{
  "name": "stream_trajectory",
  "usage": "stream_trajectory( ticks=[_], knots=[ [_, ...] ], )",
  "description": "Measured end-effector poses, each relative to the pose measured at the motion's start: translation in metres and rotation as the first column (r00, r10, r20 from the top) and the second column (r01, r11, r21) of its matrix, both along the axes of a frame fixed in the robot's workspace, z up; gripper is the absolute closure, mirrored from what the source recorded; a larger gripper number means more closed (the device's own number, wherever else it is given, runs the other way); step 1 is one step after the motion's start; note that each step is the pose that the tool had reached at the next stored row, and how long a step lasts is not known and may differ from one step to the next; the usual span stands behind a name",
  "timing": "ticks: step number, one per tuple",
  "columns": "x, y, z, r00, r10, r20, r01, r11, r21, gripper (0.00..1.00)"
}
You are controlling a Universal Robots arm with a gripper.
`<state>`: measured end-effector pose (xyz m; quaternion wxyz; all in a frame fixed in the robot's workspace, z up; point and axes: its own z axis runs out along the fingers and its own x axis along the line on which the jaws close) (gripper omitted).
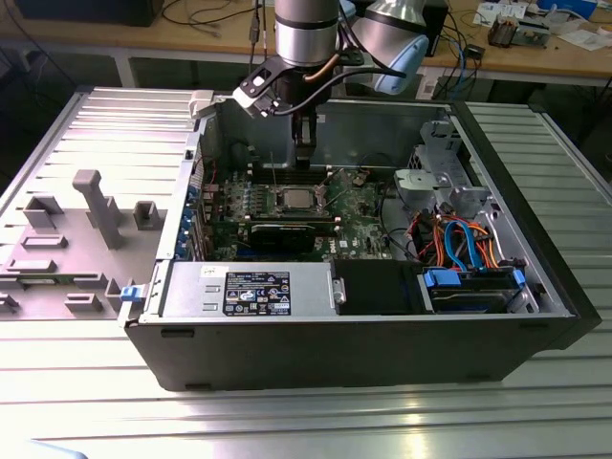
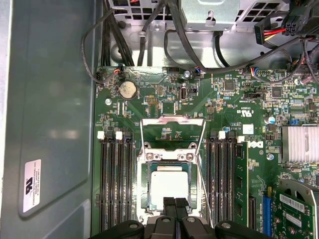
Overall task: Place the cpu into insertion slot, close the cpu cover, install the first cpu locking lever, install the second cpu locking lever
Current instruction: 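Close the cpu cover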
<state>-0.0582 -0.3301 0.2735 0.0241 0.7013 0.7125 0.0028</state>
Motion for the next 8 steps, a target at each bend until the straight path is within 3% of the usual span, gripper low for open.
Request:
stream_trajectory(
  ticks=[2,8],
  knots=[
    [0.0000,-0.0001,0.0010,1.0000,0.000,-0.0001,0.000,1.0000,-0.0002,0.89],
    [-0.0001,-0.0001,0.0121,1.0000,0.000,0.0000,0.000,1.0000,0.0000,0.89]
  ],
)
